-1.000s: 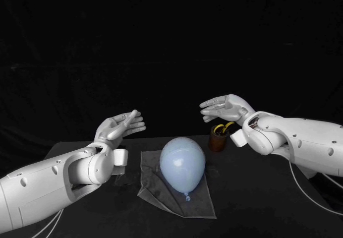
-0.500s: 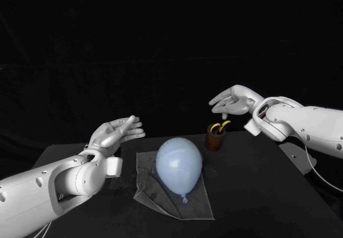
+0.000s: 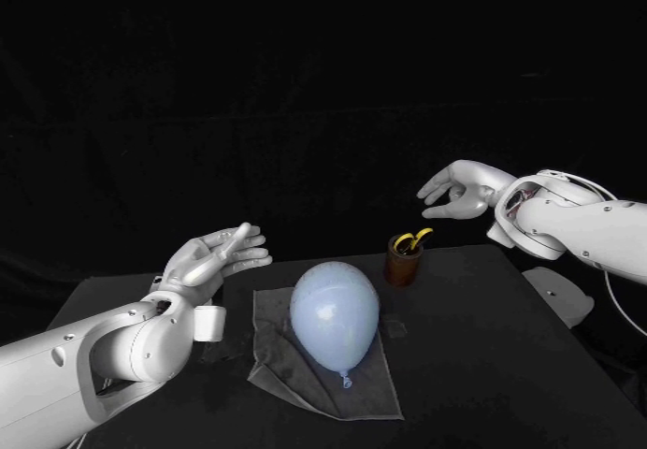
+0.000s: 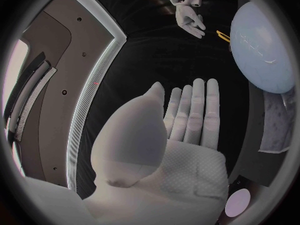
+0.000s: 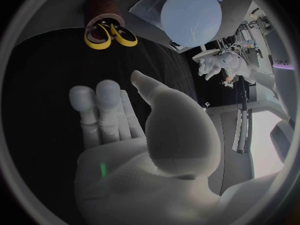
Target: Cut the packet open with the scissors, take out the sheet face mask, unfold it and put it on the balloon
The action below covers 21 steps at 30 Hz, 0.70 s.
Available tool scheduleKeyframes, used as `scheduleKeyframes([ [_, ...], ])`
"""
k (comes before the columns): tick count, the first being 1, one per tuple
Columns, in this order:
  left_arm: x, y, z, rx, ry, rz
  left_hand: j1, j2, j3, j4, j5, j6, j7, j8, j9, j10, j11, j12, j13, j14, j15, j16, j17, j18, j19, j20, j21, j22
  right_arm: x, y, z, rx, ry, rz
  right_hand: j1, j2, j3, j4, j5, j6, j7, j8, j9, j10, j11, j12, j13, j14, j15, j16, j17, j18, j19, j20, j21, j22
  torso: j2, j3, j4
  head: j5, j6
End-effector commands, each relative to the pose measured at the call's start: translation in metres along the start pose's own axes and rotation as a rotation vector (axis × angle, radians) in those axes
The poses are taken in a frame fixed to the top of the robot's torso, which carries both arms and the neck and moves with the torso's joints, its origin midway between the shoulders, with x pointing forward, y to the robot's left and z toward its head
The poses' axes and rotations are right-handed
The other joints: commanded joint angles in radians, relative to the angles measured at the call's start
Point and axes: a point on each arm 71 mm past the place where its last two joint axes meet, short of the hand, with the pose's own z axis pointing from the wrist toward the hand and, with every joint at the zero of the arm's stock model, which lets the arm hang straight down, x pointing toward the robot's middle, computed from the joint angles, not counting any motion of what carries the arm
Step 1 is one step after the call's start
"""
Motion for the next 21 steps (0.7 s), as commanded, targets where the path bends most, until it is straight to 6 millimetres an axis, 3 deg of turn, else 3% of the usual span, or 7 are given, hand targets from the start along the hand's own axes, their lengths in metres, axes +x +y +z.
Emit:
scheduleKeyframes([
  [1, 0.002, -0.003, 0.000, 0.020, 0.020, -0.034, -0.006, 0.000, -0.006, -0.001, 0.002, 0.005, 0.001, -0.005, -0.001, 0.006, 0.001, -0.003, -0.001, -0.003, 0.003, -0.004, 0.001, 0.012, -0.002, 0.003, -0.003, -0.001, 0.002, -0.002, 0.001, 0.031, 0.041, -0.207, 0.046, 0.009, -0.076, 0.043, -0.004, -0.010, 0.002, -0.006, 0.003, -0.014, 0.001, 0.003, 0.001, 0.008, 0.003, 0.049, 0.032, -0.016, 0.020, -0.001, 0.021, 0.039, 0.002, 0.0010, 0.0020, -0.001, 0.004],
  [4, 0.001, -0.002, 0.000, 0.016, 0.013, -0.036, -0.008, 0.001, -0.006, -0.002, 0.002, 0.005, 0.003, -0.007, -0.002, 0.006, 0.002, -0.006, -0.001, -0.004, 0.003, -0.005, 0.002, 0.012, -0.002, 0.004, -0.004, -0.002, 0.004, -0.002, 0.001, 0.033, 0.054, -0.265, 0.099, 0.016, -0.152, 0.108, -0.003, -0.015, 0.001, -0.008, 0.006, -0.030, 0.004, 0.001, 0.000, 0.011, 0.005, 0.073, 0.039, -0.018, 0.027, 0.000, 0.024, 0.058, 0.004, 0.0023, 0.0032, 0.000, 0.005],
  [12, -0.001, -0.002, 0.001, 0.005, -0.001, -0.047, -0.009, 0.000, -0.006, -0.003, 0.002, 0.004, 0.006, -0.009, -0.002, 0.006, 0.003, -0.008, 0.000, -0.005, 0.004, -0.007, 0.003, 0.012, -0.003, 0.004, -0.005, -0.002, 0.009, 0.000, 0.004, 0.021, 0.061, -0.323, 0.180, 0.012, -0.216, 0.208, 0.005, -0.024, 0.000, -0.012, 0.009, -0.056, 0.006, -0.001, -0.002, -0.012, 0.007, 0.046, -0.014, -0.010, -0.001, 0.003, -0.015, 0.026, 0.006, 0.0024, 0.0020, -0.001, 0.004],
  [21, -0.003, -0.002, 0.001, 0.000, -0.010, -0.044, -0.010, 0.001, -0.005, -0.003, 0.002, 0.003, 0.008, -0.010, -0.003, 0.006, 0.005, -0.010, 0.000, -0.005, 0.005, -0.008, 0.003, 0.012, -0.003, 0.004, -0.006, -0.003, 0.016, 0.006, 0.004, 0.005, 0.090, -0.325, 0.211, 0.016, -0.216, 0.230, 0.014, -0.023, -0.005, -0.011, 0.011, -0.059, 0.002, 0.001, -0.002, -0.004, 0.005, 0.064, 0.000, -0.011, 0.005, 0.001, -0.013, 0.036, 0.007, 0.0023, 0.0019, 0.001, -0.001],
])
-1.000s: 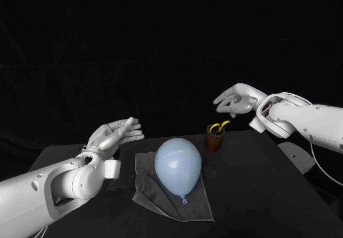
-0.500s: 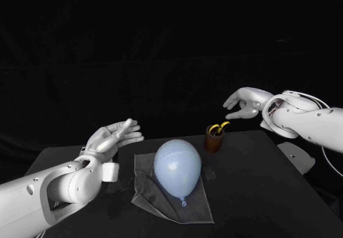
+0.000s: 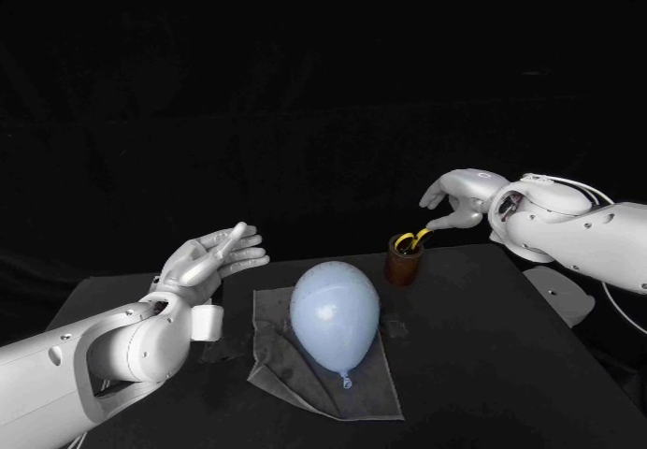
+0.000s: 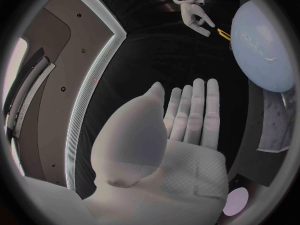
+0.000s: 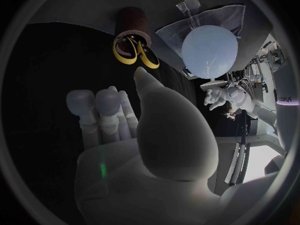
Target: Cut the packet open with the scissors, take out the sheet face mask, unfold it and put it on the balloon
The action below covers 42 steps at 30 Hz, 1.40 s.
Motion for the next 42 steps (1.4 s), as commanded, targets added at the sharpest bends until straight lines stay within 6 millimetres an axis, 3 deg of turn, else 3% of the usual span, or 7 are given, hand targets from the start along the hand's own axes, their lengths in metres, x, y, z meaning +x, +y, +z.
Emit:
scheduleKeyframes([
  [1, 0.000, -0.002, 0.001, 0.006, 0.006, -0.017, -0.010, 0.001, -0.005, -0.003, 0.002, -0.002, 0.005, -0.004, -0.002, 0.006, 0.004, -0.006, -0.001, -0.005, 0.005, -0.004, 0.001, 0.014, -0.003, 0.004, -0.006, -0.002, 0.005, 0.002, 0.000, -0.001, 0.035, -0.039, 0.021, 0.000, 0.004, 0.009, 0.015, -0.004, -0.006, -0.005, 0.002, -0.005, -0.003, 0.001, -0.001, 0.006, -0.003, 0.008, 0.004, -0.004, 0.007, -0.002, 0.000, 0.004, 0.001, 0.0000, -0.0002, 0.003, -0.004],
  [27, -0.007, -0.003, 0.003, 0.008, -0.013, -0.006, -0.009, 0.005, -0.002, -0.004, 0.002, 0.000, 0.006, -0.006, -0.003, 0.010, 0.005, -0.009, 0.000, -0.004, 0.005, -0.006, 0.004, 0.014, -0.003, 0.005, -0.007, -0.003, 0.024, 0.006, 0.003, 0.002, 0.100, -0.041, 0.059, 0.011, 0.042, 0.030, 0.027, 0.009, -0.013, 0.005, 0.008, 0.020, -0.008, 0.002, 0.000, 0.024, -0.008, 0.048, 0.038, -0.010, 0.034, -0.008, 0.023, 0.045, 0.002, -0.0001, 0.0007, 0.010, -0.006],
  [29, -0.008, -0.003, 0.003, 0.009, -0.013, -0.006, -0.008, 0.005, -0.001, -0.005, 0.002, 0.000, 0.005, -0.006, -0.003, 0.010, 0.005, -0.010, 0.000, -0.004, 0.005, -0.007, 0.004, 0.014, -0.003, 0.005, -0.007, -0.003, 0.026, 0.006, 0.005, 0.001, 0.099, -0.041, 0.069, 0.011, 0.073, 0.032, -0.006, 0.009, -0.013, 0.006, 0.009, 0.022, -0.008, 0.002, -0.001, 0.022, -0.008, 0.054, 0.040, -0.011, 0.036, -0.009, 0.025, 0.054, 0.003, 0.0004, 0.0004, 0.010, -0.006],
  [36, -0.007, -0.004, 0.003, 0.007, -0.012, -0.006, -0.008, 0.005, -0.001, -0.005, 0.002, 0.000, 0.005, -0.006, -0.003, 0.010, 0.005, -0.010, 0.000, -0.004, 0.005, -0.007, 0.004, 0.014, -0.003, 0.005, -0.007, -0.003, 0.031, 0.004, 0.010, 0.009, 0.107, -0.043, 0.080, 0.007, 0.132, 0.032, -0.010, 0.023, -0.020, 0.015, 0.013, 0.040, -0.011, 0.003, 0.000, 0.029, -0.011, 0.073, 0.057, -0.014, 0.047, -0.011, 0.040, 0.080, 0.003, -0.0009, -0.0005, 0.010, -0.011],
  [42, -0.008, -0.004, 0.003, 0.006, -0.010, -0.007, -0.005, 0.007, 0.002, -0.005, 0.002, 0.001, 0.005, -0.007, -0.003, 0.011, 0.004, -0.012, 0.000, -0.004, 0.005, -0.008, 0.006, 0.014, -0.003, 0.005, -0.007, -0.004, 0.033, 0.003, 0.010, 0.018, 0.096, -0.043, 0.085, 0.001, 0.231, 0.024, -0.022, 0.041, -0.025, 0.036, 0.022, 0.071, -0.012, 0.002, -0.001, 0.040, -0.013, 0.106, 0.086, -0.021, 0.067, -0.015, 0.069, 0.127, 0.003, -0.0006, -0.0015, 0.009, -0.014],
])
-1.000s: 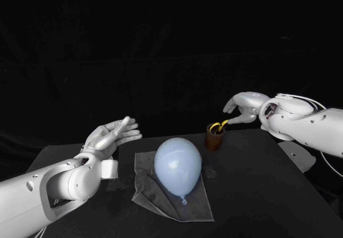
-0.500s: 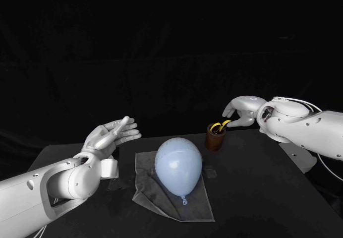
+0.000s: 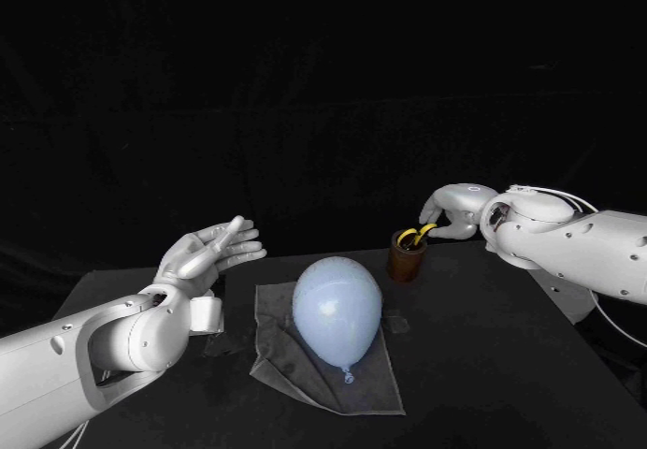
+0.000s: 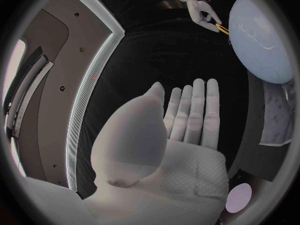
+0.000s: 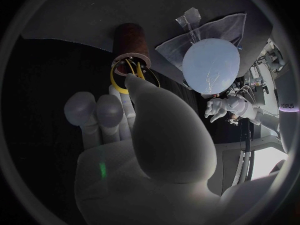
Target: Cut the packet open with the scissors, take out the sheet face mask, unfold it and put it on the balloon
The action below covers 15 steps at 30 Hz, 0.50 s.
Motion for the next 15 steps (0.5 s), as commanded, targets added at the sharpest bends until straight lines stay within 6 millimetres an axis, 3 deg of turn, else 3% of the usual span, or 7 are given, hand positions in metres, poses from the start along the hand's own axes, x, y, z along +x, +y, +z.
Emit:
scheduleKeyframes([
  [1, 0.0022, -0.0016, 0.0006, 0.005, 0.016, -0.014, -0.005, 0.008, 0.002, -0.004, 0.002, 0.001, 0.006, -0.007, -0.001, 0.008, 0.001, -0.005, 0.000, 0.000, 0.002, -0.004, 0.003, 0.012, -0.003, 0.005, -0.004, -0.002, -0.0004, -0.0001, 0.0007, 0.002, -0.010, -0.015, 0.007, 0.000, 0.053, -0.006, -0.011, 0.016, -0.004, 0.015, 0.006, 0.020, -0.006, 0.002, -0.002, 0.016, -0.003, 0.023, 0.022, -0.009, 0.017, -0.002, 0.020, 0.030, 0.000, -0.0001, 0.0000, -0.001, -0.002],
  [4, 0.0020, -0.0016, 0.0005, 0.003, 0.018, -0.015, -0.006, 0.009, 0.003, -0.003, 0.002, 0.001, 0.006, -0.007, -0.001, 0.008, 0.001, -0.006, 0.000, 0.000, 0.002, -0.004, 0.003, 0.012, -0.002, 0.005, -0.004, -0.002, -0.0008, -0.0011, 0.0015, 0.009, -0.019, -0.016, 0.002, -0.008, 0.117, -0.017, -0.047, 0.018, -0.004, 0.028, 0.013, 0.036, -0.006, 0.000, -0.002, 0.018, -0.005, 0.033, 0.029, -0.011, 0.020, -0.005, 0.032, 0.048, 0.000, 0.0004, 0.0005, -0.002, -0.002],
  [12, 0.0017, -0.0015, 0.0006, 0.001, 0.018, -0.015, -0.006, 0.011, 0.004, -0.003, 0.002, 0.001, 0.006, -0.008, -0.002, 0.009, 0.001, -0.007, 0.000, 0.000, 0.002, -0.005, 0.004, 0.012, -0.002, 0.005, -0.004, -0.002, -0.0010, -0.0046, 0.0028, 0.022, -0.024, -0.019, -0.020, -0.027, 0.203, -0.056, -0.049, 0.016, -0.005, 0.052, 0.027, 0.053, -0.010, 0.000, -0.002, 0.021, -0.008, 0.050, 0.042, -0.014, 0.025, -0.008, 0.053, 0.080, 0.000, -0.0008, -0.0009, -0.011, -0.006],
  [14, 0.0017, -0.0014, 0.0006, 0.000, 0.019, -0.015, -0.006, 0.011, 0.004, -0.003, 0.002, 0.001, 0.006, -0.008, -0.002, 0.009, 0.001, -0.007, 0.000, 0.000, 0.002, -0.005, 0.004, 0.012, -0.002, 0.005, -0.004, -0.002, -0.0007, -0.0045, 0.0030, 0.020, -0.025, -0.019, -0.032, -0.027, 0.211, -0.057, -0.051, 0.018, -0.006, 0.058, 0.031, 0.058, -0.011, 0.001, -0.002, 0.022, -0.008, 0.055, 0.046, -0.015, 0.028, -0.008, 0.057, 0.087, 0.000, -0.0006, -0.0006, -0.030, -0.008],
  [15, 0.0017, -0.0014, 0.0007, -0.001, 0.019, -0.015, -0.006, 0.011, 0.004, -0.003, 0.002, 0.001, 0.006, -0.008, -0.002, 0.009, 0.001, -0.007, 0.000, 0.000, 0.002, -0.005, 0.004, 0.012, -0.002, 0.005, -0.004, -0.002, -0.0006, -0.0043, 0.0031, 0.019, -0.025, -0.018, -0.038, -0.027, 0.213, -0.057, -0.052, 0.019, -0.007, 0.061, 0.032, 0.061, -0.011, 0.001, -0.001, 0.023, -0.008, 0.057, 0.048, -0.016, 0.029, -0.008, 0.058, 0.090, 0.000, -0.0005, -0.0005, -0.047, -0.009],
])
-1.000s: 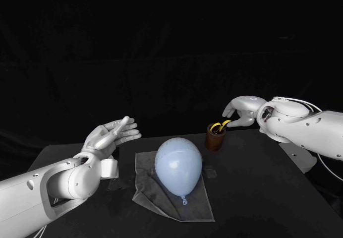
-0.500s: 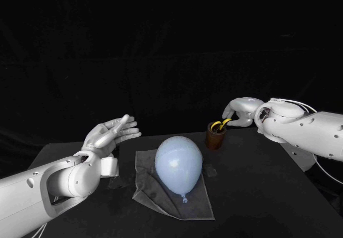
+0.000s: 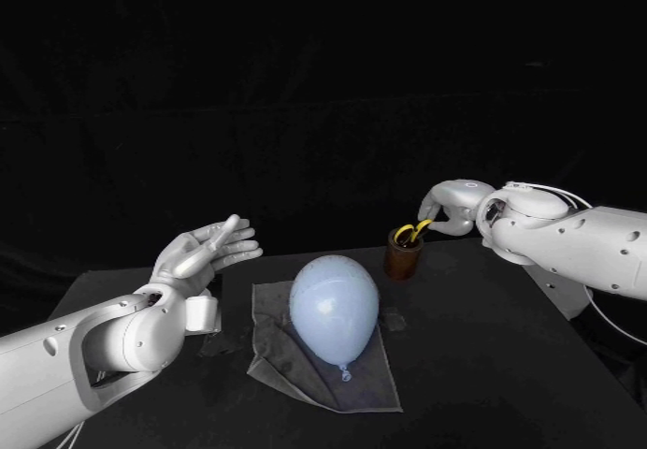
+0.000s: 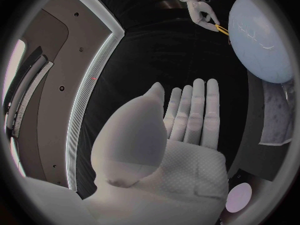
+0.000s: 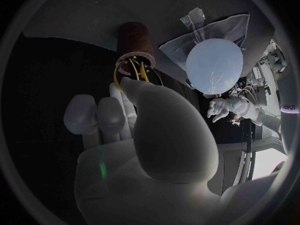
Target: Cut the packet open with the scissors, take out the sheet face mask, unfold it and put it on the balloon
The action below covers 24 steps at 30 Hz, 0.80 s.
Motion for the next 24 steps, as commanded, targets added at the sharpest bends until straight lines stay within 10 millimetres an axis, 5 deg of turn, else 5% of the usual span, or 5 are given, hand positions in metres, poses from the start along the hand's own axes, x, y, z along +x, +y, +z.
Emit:
scheduleKeyframes([
  [1, 0.0025, -0.0011, 0.0007, 0.003, 0.020, -0.016, -0.002, 0.007, 0.004, -0.003, 0.002, 0.000, 0.007, -0.004, -0.002, 0.009, 0.001, -0.006, 0.000, 0.000, 0.002, -0.005, 0.001, 0.013, -0.002, 0.005, -0.004, -0.001, -0.0004, 0.0005, 0.0006, -0.001, -0.012, -0.014, -0.024, 0.003, 0.008, 0.000, -0.007, 0.008, -0.005, 0.011, 0.005, 0.014, 0.000, 0.002, 0.001, 0.011, -0.002, 0.010, 0.008, -0.015, 0.012, 0.001, 0.007, 0.010, 0.000, -0.0003, 0.0000, -0.044, -0.003],
  [6, 0.0023, -0.0010, 0.0008, 0.002, 0.020, -0.015, -0.002, 0.009, 0.005, -0.003, 0.002, 0.000, 0.007, -0.005, -0.002, 0.009, 0.001, -0.007, 0.000, 0.000, 0.002, -0.006, 0.001, 0.013, -0.002, 0.005, -0.004, -0.002, 0.0000, 0.0023, 0.0013, -0.010, -0.013, -0.008, -0.046, 0.003, 0.012, -0.001, -0.008, 0.014, -0.009, 0.026, 0.015, 0.030, -0.007, 0.004, 0.002, 0.017, -0.006, 0.025, 0.024, -0.018, 0.022, -0.001, 0.018, 0.027, -0.001, -0.0004, 0.0003, -0.096, 0.004],
  [10, 0.0019, -0.0011, 0.0007, 0.002, 0.019, -0.015, -0.002, 0.009, 0.005, -0.003, 0.002, 0.000, 0.007, -0.005, -0.002, 0.009, 0.001, -0.007, 0.000, 0.000, 0.002, -0.006, 0.001, 0.013, -0.002, 0.005, -0.004, -0.002, 0.0004, 0.0033, 0.0019, -0.014, -0.012, -0.005, -0.056, 0.006, 0.016, -0.004, -0.008, 0.020, -0.014, 0.037, 0.021, 0.039, -0.013, 0.004, 0.003, 0.021, -0.011, 0.035, 0.036, -0.020, 0.030, -0.004, 0.025, 0.040, -0.001, 0.0001, -0.0001, -0.115, 0.005],
  [15, 0.0014, -0.0011, 0.0007, 0.001, 0.017, -0.014, -0.002, 0.010, 0.007, -0.003, 0.002, 0.000, 0.007, -0.005, -0.002, 0.009, 0.001, -0.008, 0.000, 0.000, 0.002, -0.006, 0.002, 0.013, -0.002, 0.005, -0.004, -0.002, 0.0009, 0.0043, 0.0025, -0.018, -0.009, -0.004, -0.071, 0.014, 0.019, -0.006, -0.008, 0.032, -0.019, 0.052, 0.031, 0.053, -0.018, 0.005, 0.004, 0.023, -0.015, 0.042, 0.042, -0.022, 0.034, -0.008, 0.028, 0.048, -0.001, 0.0003, -0.0008, -0.130, 0.012],
  [24, 0.0011, -0.0010, 0.0008, -0.001, 0.015, -0.013, -0.002, 0.010, 0.007, -0.003, 0.002, 0.000, 0.007, -0.005, -0.002, 0.009, 0.001, -0.008, 0.000, 0.000, 0.002, -0.006, 0.002, 0.013, -0.002, 0.005, -0.004, -0.002, 0.0020, 0.0068, 0.0035, -0.025, 0.003, 0.002, -0.094, 0.036, 0.015, -0.006, -0.009, 0.057, -0.026, 0.084, 0.052, 0.089, -0.025, 0.010, 0.007, 0.028, -0.021, 0.057, 0.057, -0.026, 0.048, -0.013, 0.039, 0.068, 0.000, 0.0005, 0.0001, -0.134, 0.012],
])
